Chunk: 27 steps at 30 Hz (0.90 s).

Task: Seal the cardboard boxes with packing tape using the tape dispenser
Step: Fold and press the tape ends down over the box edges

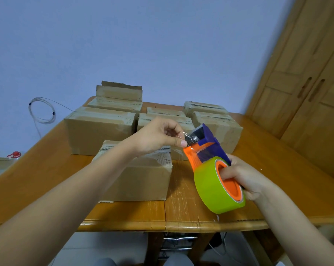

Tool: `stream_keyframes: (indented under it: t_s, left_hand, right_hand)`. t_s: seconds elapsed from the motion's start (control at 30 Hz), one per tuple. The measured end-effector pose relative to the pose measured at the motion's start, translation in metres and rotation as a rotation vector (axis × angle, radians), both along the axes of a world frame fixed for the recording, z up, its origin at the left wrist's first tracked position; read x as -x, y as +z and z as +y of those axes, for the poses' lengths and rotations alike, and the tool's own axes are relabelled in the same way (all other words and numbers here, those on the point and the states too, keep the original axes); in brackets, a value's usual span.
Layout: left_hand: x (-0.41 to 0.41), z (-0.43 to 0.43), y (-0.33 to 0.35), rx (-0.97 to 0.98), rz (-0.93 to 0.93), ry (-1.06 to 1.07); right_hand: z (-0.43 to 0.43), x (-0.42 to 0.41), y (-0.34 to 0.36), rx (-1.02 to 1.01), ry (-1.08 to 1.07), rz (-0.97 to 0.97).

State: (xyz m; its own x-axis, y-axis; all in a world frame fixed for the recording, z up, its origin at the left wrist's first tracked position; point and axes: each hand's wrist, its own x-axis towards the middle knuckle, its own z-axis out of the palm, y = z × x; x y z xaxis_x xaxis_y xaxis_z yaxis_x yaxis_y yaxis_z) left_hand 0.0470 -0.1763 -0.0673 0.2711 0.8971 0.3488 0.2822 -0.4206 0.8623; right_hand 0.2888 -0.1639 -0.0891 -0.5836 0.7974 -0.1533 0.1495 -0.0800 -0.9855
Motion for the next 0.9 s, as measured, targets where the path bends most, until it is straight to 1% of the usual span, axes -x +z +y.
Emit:
stream_keyframes:
  t_s: [0.2,0.37,0.5,0.6,0.63,0.7,0.73,0.77,0.8,0.83,0.9]
  left_hand:
    - [0.004,-0.002,0.012,0.052,0.078,-0.018]
    - [0.005,-0.001,0.012,0.117,-0.013,0.007]
    - [0.007,-0.001,0.009,0.141,-0.029,0.027]
    - [0.004,-0.002,0.010,0.204,-0.051,0.046]
    - [0.003,-0.002,0.010,0.242,-0.099,0.043]
    - [0.005,0.002,0.012,0.338,-0.294,0.039]
    - [0.010,0.004,0.014,0.369,-0.384,0.060]
    - [0.017,0.007,0.017,0.364,-0.423,0.105]
    - [0.025,0.009,0.019,0.337,-0.403,0.161]
    - [0.032,0.011,0.020,0.302,-0.339,0.212]
    - [0.043,0.014,0.018,0.216,-0.126,0.261]
  right_hand:
    - [-0.004,0.006,-0.004,0.014,0.023,0.043]
    - [-0.005,0.010,-0.006,0.036,0.028,0.060]
    - [-0.007,0.012,-0.009,0.050,0.026,0.043]
    - [-0.006,0.011,-0.009,0.063,0.014,0.040]
    - [-0.005,0.011,-0.009,0.061,0.014,0.046]
    - [-0.007,0.010,-0.008,0.051,0.020,0.042]
    - [-0.008,0.008,-0.009,0.046,0.024,0.035]
    - [-0.009,0.006,-0.010,0.042,0.023,0.029]
    - [-0.010,0.004,-0.011,0.042,0.015,0.025]
    - [-0.010,0.000,-0.013,0.046,0.001,0.027]
    - [-0.007,-0.007,-0.014,0.057,-0.039,0.038]
